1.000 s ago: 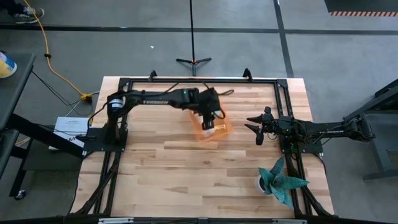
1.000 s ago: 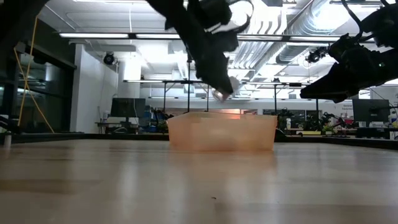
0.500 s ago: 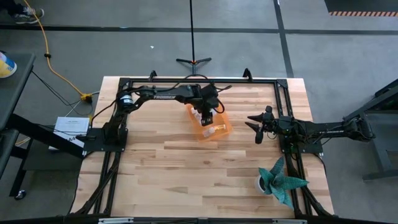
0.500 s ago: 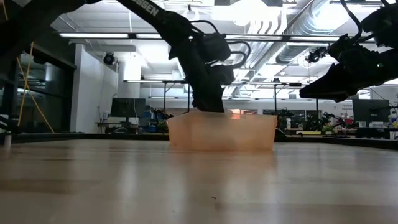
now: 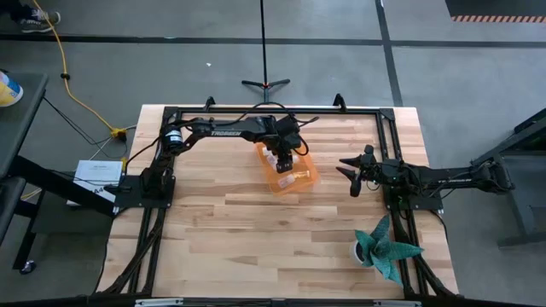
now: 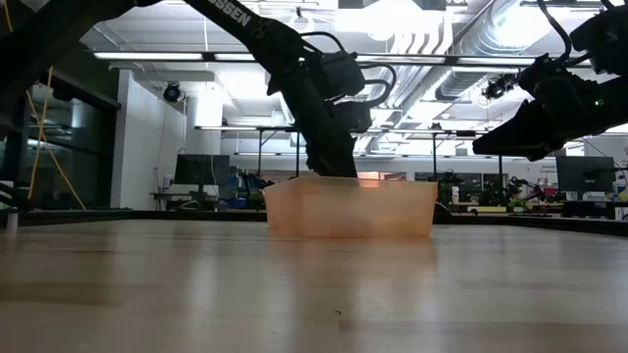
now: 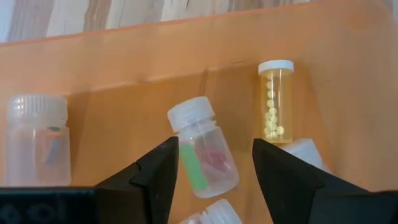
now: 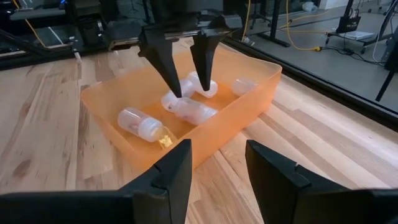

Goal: Pick and place pill bottles into a basket
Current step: Return to Home Position

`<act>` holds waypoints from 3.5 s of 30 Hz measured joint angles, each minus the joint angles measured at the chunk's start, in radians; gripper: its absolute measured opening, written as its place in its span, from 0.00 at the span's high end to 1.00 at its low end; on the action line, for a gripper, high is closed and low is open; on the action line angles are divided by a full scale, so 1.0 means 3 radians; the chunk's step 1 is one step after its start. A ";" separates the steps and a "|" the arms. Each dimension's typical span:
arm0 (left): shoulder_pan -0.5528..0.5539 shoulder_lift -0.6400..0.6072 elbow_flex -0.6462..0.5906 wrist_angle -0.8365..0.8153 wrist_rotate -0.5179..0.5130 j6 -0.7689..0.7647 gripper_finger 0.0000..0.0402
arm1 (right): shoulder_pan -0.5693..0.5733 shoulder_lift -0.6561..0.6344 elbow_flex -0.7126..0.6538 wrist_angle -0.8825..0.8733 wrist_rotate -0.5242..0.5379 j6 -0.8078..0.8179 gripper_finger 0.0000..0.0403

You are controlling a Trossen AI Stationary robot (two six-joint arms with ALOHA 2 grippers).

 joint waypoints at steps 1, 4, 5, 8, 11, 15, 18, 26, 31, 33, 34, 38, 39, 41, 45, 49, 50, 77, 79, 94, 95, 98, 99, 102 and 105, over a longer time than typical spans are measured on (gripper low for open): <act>0.0000 0.0000 0.0000 -0.0001 -0.0001 0.0033 0.40 | 0.0000 0.0000 0.0000 0.0001 0.0007 0.0001 0.65; -0.0003 -0.0061 -0.0004 -0.0073 -0.0005 0.0074 0.41 | 0.0000 0.0000 0.0000 0.0005 0.0028 0.0030 0.65; -0.0005 -0.0104 -0.0004 -0.0063 0.0018 0.0112 0.42 | 0.0000 0.0000 0.0000 0.0005 0.0031 0.0054 0.65; -0.0022 -0.0260 -0.0012 0.0111 0.0516 0.0389 0.45 | 0.0000 0.0000 0.0000 0.0010 0.0055 0.0071 0.65; -0.0053 -0.0426 -0.0158 0.0416 0.1120 0.0553 0.52 | 0.0000 -0.0001 0.0000 0.0017 0.0091 0.0178 0.65; -0.0104 -0.0770 -0.0527 0.0552 0.1041 0.0607 0.64 | -0.0001 0.0000 0.0000 0.0026 0.0100 0.0308 0.65; -0.0174 -0.1183 -0.0983 0.0657 0.0794 0.0548 0.76 | -0.0001 0.0000 0.0000 0.0029 0.0099 0.0361 0.65; -0.0331 -0.2742 -0.3367 0.2579 0.0726 0.0125 0.94 | -0.0001 -0.0001 0.0000 0.0073 -0.0273 0.0125 0.65; -0.0386 -0.3892 -0.4438 0.3215 0.0396 -0.0444 0.83 | 0.0000 0.0000 0.0000 0.0249 -0.0316 -0.0131 0.65; -0.0514 -0.4303 -0.4682 0.3199 0.0386 -0.0412 0.81 | 0.0000 -0.0003 0.0000 0.0303 -0.0410 -0.0168 0.65; -0.0591 -0.4500 -0.4777 0.3196 0.0348 -0.0370 0.81 | -0.0001 -0.0006 0.0000 0.0313 -0.0484 -0.0174 0.65; -0.0821 -0.5220 -0.5063 0.3089 -0.0019 -0.0176 0.89 | 0.0000 -0.0007 0.0001 0.0423 -0.0627 -0.0150 0.65; -0.0864 -0.5370 -0.5109 0.3033 -0.0092 -0.0127 0.92 | 0.0000 -0.0006 0.0000 0.0451 -0.0614 -0.0166 0.65; -0.0943 -0.5615 -0.5182 0.2898 -0.0227 -0.0071 0.95 | 0.0000 -0.0013 0.0000 0.0513 -0.0538 -0.0221 0.65; -0.1060 -0.6039 -0.5232 0.2424 -0.0373 -0.0083 0.93 | 0.0000 -0.0029 0.0000 0.0657 -0.0517 -0.0338 0.65; -0.1132 -0.6386 -0.5238 0.2068 -0.0469 -0.0130 0.84 | 0.0015 -0.0033 0.0000 0.0933 -0.0887 -0.0455 0.65; -0.1145 -0.6468 -0.5238 0.2016 -0.0470 -0.0100 0.83 | 0.0015 -0.0034 0.0000 0.0970 -0.0958 -0.0484 0.65; -0.1161 -0.7010 -0.5238 0.1601 0.0076 -0.0179 0.93 | 0.0188 -0.0443 0.0000 0.0715 -0.0733 -0.0082 0.65; -0.1161 -0.7010 -0.5238 0.1585 0.0075 -0.0179 0.93 | 0.0188 -0.0443 0.0001 0.0704 -0.0621 0.0029 0.65; -0.1161 -0.7010 -0.5236 0.1574 0.0071 -0.0169 0.66 | 0.0188 -0.0437 0.0000 0.0660 -0.0564 0.0177 0.65; -0.1161 -0.7010 -0.5236 0.1575 0.0071 -0.0169 0.65 | 0.0188 -0.0437 0.0000 0.0660 -0.0564 0.0177 0.65; -0.1161 -0.7010 -0.5236 0.1575 0.0065 -0.0169 0.65 | 0.0188 -0.0437 0.0000 0.0660 -0.0564 0.0177 0.65; -0.1161 -0.7010 -0.5236 0.1574 0.0063 -0.0170 0.65 | 0.0188 -0.0437 0.0000 0.0660 -0.0564 0.0177 0.65; -0.1161 -0.7010 -0.5236 0.1575 0.0063 -0.0170 0.65 | 0.0188 -0.0437 0.0000 0.0660 -0.0564 0.0177 0.65; -0.1161 -0.7010 -0.5236 0.1575 0.0063 -0.0170 0.65 | 0.0188 -0.0437 0.0001 0.0660 -0.0564 0.0177 0.65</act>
